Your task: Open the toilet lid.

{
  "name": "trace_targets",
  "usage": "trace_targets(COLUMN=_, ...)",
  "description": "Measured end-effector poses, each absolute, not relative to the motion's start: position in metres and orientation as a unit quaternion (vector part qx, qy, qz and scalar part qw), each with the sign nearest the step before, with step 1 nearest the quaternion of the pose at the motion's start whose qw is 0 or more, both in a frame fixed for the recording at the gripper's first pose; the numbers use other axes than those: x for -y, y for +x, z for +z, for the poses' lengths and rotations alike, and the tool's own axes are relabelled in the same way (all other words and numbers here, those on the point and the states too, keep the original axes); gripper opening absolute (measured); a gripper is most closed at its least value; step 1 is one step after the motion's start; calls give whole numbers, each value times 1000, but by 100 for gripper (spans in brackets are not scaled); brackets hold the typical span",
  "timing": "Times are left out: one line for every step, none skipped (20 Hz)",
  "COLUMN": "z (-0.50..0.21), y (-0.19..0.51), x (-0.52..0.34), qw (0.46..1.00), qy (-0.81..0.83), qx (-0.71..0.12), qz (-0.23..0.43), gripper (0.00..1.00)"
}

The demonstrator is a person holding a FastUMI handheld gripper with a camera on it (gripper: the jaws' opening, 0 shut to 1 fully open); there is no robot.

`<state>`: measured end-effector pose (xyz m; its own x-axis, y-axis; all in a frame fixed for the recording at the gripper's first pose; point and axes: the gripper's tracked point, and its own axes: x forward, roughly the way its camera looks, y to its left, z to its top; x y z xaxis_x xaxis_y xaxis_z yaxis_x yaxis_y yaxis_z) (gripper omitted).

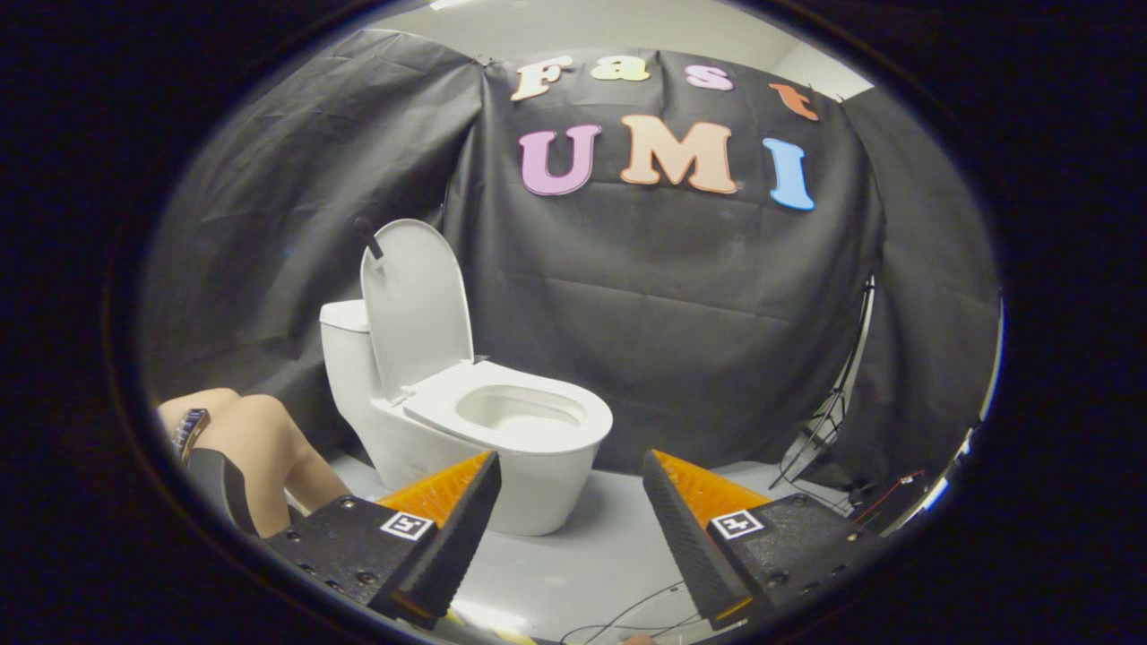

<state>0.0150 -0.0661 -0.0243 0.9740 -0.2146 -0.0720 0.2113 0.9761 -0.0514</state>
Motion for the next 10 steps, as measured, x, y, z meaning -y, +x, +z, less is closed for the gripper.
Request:
trace_targets(z=-26, y=15, x=66, qw=993, qy=-21, qx=-42, qz=-108, gripper=97)
trace_targets(z=-26, y=15, x=66, qw=993, qy=-23, qx=-44, qz=-108, gripper=97)
trace_targets(z=-26, y=15, x=65, qw=993, qy=-24, qx=-45, qz=-107, gripper=97)
trace_targets(z=-26, y=15, x=65, qw=993, qy=-26, qx=-46, qz=-105, gripper=97)
trace_targets(z=-26, y=16, x=65, qw=993, qy=-27, qx=-46, qz=-104, gripper=97)
trace_targets(z=-27, y=16, x=65, qw=993, qy=-28, qx=-48, qz=-105, gripper=97)
trace_targets(z=-28, y=16, x=65, qw=993, qy=-29, qx=-50, qz=-105, gripper=97)
trace_targets(z=-30, y=16, x=66, qw=992, qy=-31, qx=-54, qz=-107, gripper=97)
trace_targets(z=-32, y=16, x=67, qw=992, qy=-31, qx=-59, qz=-109, gripper=97)
trace_targets(z=-32, y=16, x=68, qw=992, qy=-29, qx=-62, qz=-109, gripper=97)
